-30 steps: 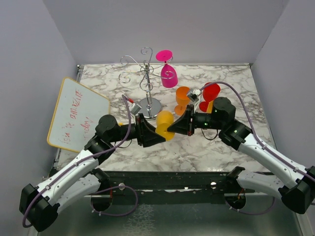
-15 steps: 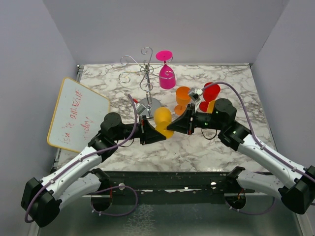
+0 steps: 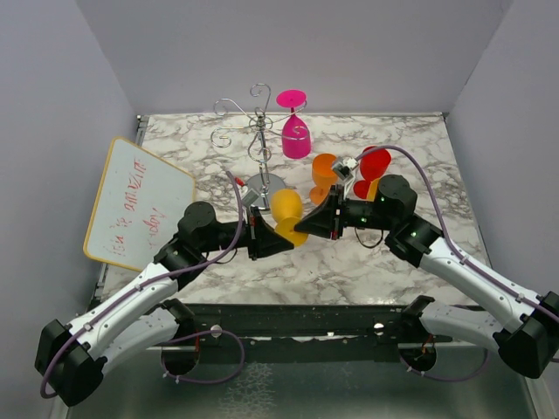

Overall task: Take the wine glass off the wine glass rack
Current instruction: Place the wine glass at the center of the board.

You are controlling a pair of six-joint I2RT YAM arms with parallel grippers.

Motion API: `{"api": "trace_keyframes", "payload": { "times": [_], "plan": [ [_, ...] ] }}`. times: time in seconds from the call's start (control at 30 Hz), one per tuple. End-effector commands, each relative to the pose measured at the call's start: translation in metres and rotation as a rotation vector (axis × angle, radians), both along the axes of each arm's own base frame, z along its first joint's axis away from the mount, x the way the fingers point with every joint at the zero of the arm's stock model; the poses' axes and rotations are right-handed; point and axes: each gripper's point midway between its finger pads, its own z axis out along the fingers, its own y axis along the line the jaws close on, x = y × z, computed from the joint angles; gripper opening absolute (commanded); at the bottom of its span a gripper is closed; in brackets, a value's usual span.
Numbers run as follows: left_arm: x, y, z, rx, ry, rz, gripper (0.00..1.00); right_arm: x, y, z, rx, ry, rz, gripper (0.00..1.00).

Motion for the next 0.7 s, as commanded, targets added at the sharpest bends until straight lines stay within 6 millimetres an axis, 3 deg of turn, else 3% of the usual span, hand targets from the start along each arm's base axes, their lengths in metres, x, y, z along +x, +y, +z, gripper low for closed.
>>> {"api": "trace_keyframes", "payload": {
  "times": [0.0, 0.03, 0.07, 0.2, 0.3, 0.43, 0.57, 0.67],
  "plan": [
    [0.003, 0.003, 0.018, -0.026, -0.076, 0.036, 0.05, -0.008, 0.000, 0.007, 0.019, -0.015, 0.037, 0.02],
    [0.004, 0.003, 0.018, -0.028, -0.073, 0.046, 0.21, -0.009, 0.001, 0.007, 0.019, -0.015, 0.044, 0.01],
    [0.005, 0.003, 0.020, -0.034, -0.073, 0.049, 0.29, -0.010, 0.001, 0.006, 0.019, -0.014, 0.049, 0.01],
    [0.004, 0.002, 0.024, -0.054, -0.062, 0.044, 0.32, -0.011, 0.000, 0.007, 0.023, -0.015, 0.052, 0.01],
    [0.004, 0.001, 0.025, -0.054, -0.065, 0.040, 0.19, -0.010, 0.000, 0.006, 0.024, -0.017, 0.048, 0.01],
    [0.005, 0.001, 0.024, -0.053, -0.065, 0.047, 0.17, -0.014, 0.001, 0.004, 0.020, -0.007, 0.074, 0.01],
    [0.005, 0.002, 0.023, -0.053, -0.071, 0.050, 0.00, -0.019, 0.002, 0.001, 0.015, 0.003, 0.112, 0.01],
    [0.003, 0.003, 0.024, -0.057, -0.083, 0.042, 0.00, -0.021, 0.002, 0.000, 0.003, 0.010, 0.127, 0.02]
  ]
}}
